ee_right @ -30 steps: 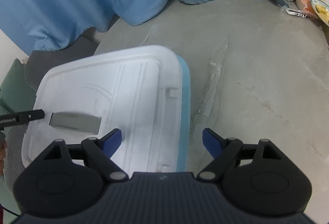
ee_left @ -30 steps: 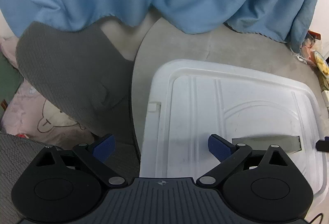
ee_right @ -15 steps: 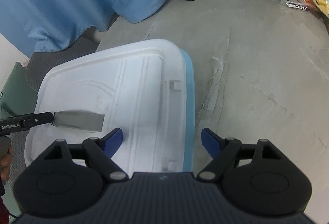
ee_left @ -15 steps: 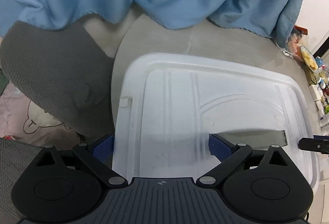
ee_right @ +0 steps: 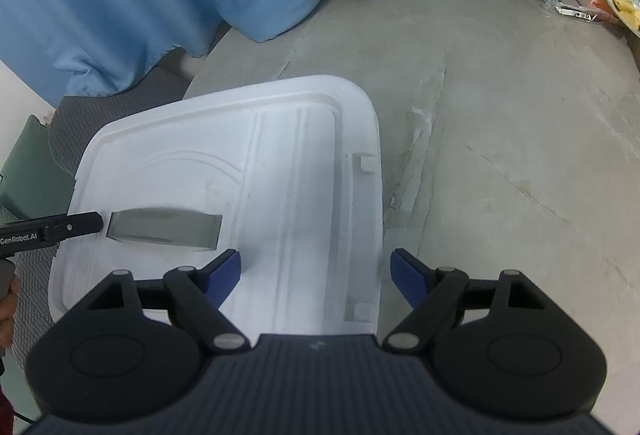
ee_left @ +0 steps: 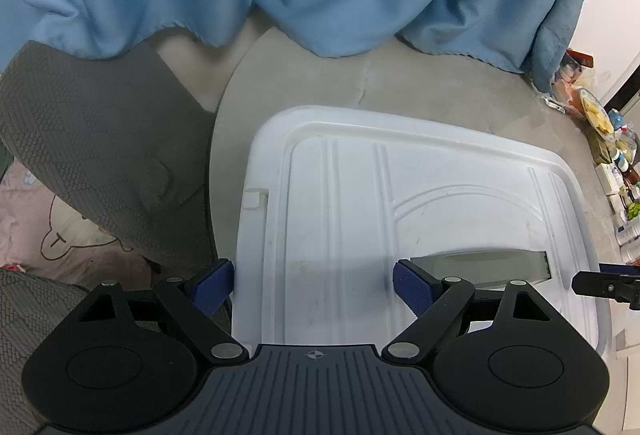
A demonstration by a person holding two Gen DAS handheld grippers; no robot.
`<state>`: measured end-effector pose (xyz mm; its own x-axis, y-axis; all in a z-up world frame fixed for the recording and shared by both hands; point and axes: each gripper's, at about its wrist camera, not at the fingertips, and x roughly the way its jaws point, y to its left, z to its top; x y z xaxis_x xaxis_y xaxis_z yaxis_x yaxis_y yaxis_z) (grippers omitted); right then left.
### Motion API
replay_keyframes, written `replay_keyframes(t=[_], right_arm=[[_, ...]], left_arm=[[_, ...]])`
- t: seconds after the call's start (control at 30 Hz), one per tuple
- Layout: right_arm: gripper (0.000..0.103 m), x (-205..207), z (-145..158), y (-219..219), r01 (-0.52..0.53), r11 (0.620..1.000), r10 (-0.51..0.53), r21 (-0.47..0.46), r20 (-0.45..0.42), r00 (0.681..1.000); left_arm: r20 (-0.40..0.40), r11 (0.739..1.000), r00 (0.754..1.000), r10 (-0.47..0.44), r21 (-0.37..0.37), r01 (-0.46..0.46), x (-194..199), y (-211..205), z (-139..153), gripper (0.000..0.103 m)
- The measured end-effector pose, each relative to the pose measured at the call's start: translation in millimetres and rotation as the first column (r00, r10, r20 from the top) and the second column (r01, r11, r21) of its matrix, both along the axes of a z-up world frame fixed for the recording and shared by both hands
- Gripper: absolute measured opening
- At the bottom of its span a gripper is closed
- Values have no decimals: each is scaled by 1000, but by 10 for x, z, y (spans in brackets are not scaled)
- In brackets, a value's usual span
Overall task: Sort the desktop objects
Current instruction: 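Press the lid down onto the bin with both grippers to seat it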
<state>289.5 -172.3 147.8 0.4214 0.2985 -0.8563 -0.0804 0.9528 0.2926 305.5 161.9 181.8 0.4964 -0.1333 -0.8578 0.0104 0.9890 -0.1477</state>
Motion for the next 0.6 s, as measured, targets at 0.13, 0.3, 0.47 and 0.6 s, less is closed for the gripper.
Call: replay_keyframes(t=[0.13,0.3,0.47,0.6], right_arm=[[83,-3,-17,-9,5,1000,-5,-4,-3,1000],[83,1,-60,-40,12,1000,-12,-2,-10,1000],[86,2,-88,-59,13,1000,-13,2,-8,1000],[87,8,-98,-74,17,1000,-17,3,-3,1000]], left_arm=[[1,1000,1000,-1,3,1,-1,-9,16,87],[7,1000,1000,-4,15,4,-13,-19,14,88],[8,1000,1000,-2,29,2,-20,-33,25,88],[5,999,1000,-10,48,10,-17,-62,46,89]])
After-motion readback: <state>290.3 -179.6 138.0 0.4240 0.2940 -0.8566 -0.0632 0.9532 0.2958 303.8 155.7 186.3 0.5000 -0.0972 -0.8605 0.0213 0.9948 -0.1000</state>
